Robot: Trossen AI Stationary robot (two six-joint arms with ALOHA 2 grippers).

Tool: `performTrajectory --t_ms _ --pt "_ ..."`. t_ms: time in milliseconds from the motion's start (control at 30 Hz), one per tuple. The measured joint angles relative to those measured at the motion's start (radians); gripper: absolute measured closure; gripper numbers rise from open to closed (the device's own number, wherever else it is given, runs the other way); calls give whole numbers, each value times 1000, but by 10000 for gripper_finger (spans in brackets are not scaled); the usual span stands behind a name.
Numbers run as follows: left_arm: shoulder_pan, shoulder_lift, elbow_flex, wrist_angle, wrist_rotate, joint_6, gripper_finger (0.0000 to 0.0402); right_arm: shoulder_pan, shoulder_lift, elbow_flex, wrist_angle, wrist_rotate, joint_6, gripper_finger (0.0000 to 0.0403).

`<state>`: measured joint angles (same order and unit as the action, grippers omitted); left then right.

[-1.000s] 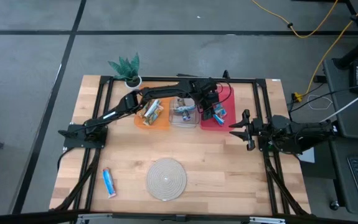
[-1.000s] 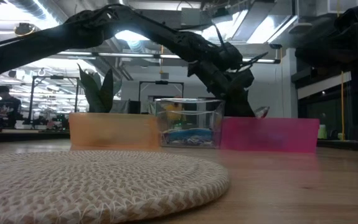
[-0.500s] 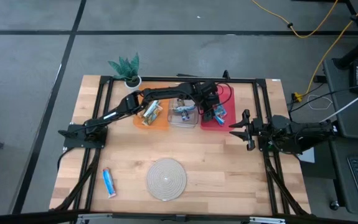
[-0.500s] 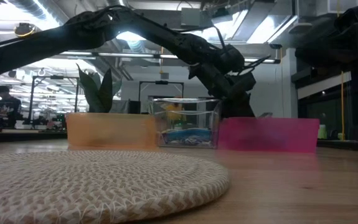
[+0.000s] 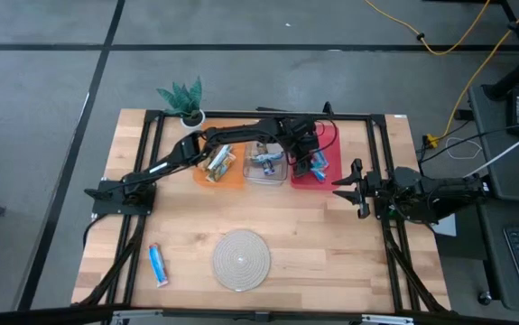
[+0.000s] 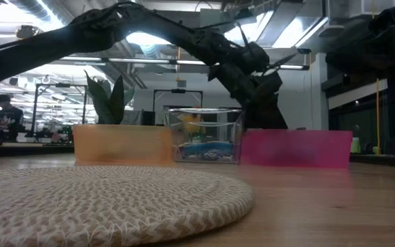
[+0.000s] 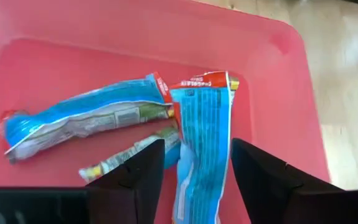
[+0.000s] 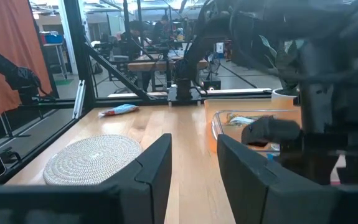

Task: Pick and place Granola Bars by type
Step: Put the right red granola bar into the pink bin, then put the red granola bar into the pink bin

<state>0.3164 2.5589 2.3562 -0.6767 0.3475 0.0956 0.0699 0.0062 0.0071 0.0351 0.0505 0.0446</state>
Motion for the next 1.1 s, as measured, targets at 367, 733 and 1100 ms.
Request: performTrajectory --t_ms 367,733,1100 --pt "-8 -138 0 -56 -44 3 217 0 0 0 0 0 0 271" --pt "-43 -248 1 -266 -140 21 217 0 0 0 0 0 0 271" --pt "-88 -323 0 -516 -147 7 217 0 0 0 0 0 0 271"
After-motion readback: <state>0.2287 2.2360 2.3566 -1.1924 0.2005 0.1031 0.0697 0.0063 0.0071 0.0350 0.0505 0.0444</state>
